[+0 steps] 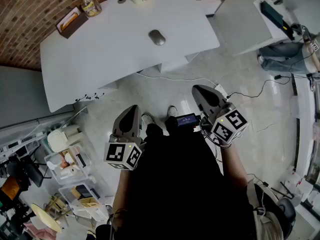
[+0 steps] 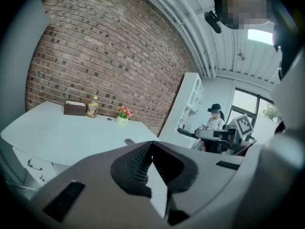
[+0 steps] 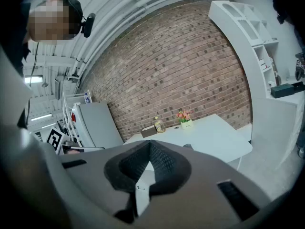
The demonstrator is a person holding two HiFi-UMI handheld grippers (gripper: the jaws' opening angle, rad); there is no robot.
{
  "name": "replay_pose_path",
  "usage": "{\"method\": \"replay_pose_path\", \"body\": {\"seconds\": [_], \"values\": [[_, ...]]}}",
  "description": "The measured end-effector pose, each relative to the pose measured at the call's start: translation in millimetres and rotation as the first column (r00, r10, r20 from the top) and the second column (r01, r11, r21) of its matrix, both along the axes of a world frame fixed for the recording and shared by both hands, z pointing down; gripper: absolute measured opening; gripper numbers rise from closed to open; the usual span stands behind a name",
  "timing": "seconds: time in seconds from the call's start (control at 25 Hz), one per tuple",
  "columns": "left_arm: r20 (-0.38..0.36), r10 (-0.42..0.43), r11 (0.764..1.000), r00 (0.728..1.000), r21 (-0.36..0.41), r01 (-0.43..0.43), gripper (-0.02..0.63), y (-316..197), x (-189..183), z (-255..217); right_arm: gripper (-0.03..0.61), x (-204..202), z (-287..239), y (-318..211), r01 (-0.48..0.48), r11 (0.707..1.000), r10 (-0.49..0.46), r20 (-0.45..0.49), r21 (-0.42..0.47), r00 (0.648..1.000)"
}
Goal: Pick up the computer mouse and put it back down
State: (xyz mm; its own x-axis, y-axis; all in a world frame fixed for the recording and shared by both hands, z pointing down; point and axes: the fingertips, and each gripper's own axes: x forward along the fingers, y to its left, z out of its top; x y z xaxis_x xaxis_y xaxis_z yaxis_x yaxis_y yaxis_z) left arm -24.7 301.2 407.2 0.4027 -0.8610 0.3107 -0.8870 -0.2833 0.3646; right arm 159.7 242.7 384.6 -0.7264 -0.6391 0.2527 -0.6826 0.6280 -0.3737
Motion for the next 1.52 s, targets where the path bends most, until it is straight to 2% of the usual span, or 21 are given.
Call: {"method": "replay_pose_path", "body": {"seconds": [0.28, 0.48, 0.64, 1.0, 1.28, 1.52], "values": [[0.010, 0.007, 1.000, 1.000, 0.012, -0.007, 0.014, 2, 21, -5, 0.017, 14, -1, 0, 0.016, 1.000, -0.015, 0.043, -0.012, 0.999], [0.000, -0.018, 1.000, 1.000, 0.016, 0.018, 0.014, 1, 35, -8, 0.017, 28, 4, -3, 0.016, 1.000, -0.014, 0.069, -0.027, 0.998], [0.039, -0.040, 0.999, 0.998, 0.012, 0.040, 0.014, -3, 47, -7, 0.017, 40, 12, -7, 0.032, 0.998, -0.028, 0.075, -0.047, 0.997], [0.054, -0.109, 0.991, 0.993, -0.073, 0.113, 0.014, 9, 58, 14, 0.017, 46, 30, -4, 0.098, 0.990, -0.093, 0.055, -0.100, 0.994], [0.078, -0.078, 0.995, 0.994, -0.063, 0.083, 0.014, 5, 37, 21, 0.017, 18, 38, -12, 0.103, 0.989, -0.100, 0.035, -0.109, 0.994], [0.019, -0.080, 0.996, 0.997, -0.030, 0.081, 0.014, -36, -6, 20, 0.017, -9, 25, -42, 0.052, 0.996, -0.052, 0.004, -0.073, 0.999]]}}
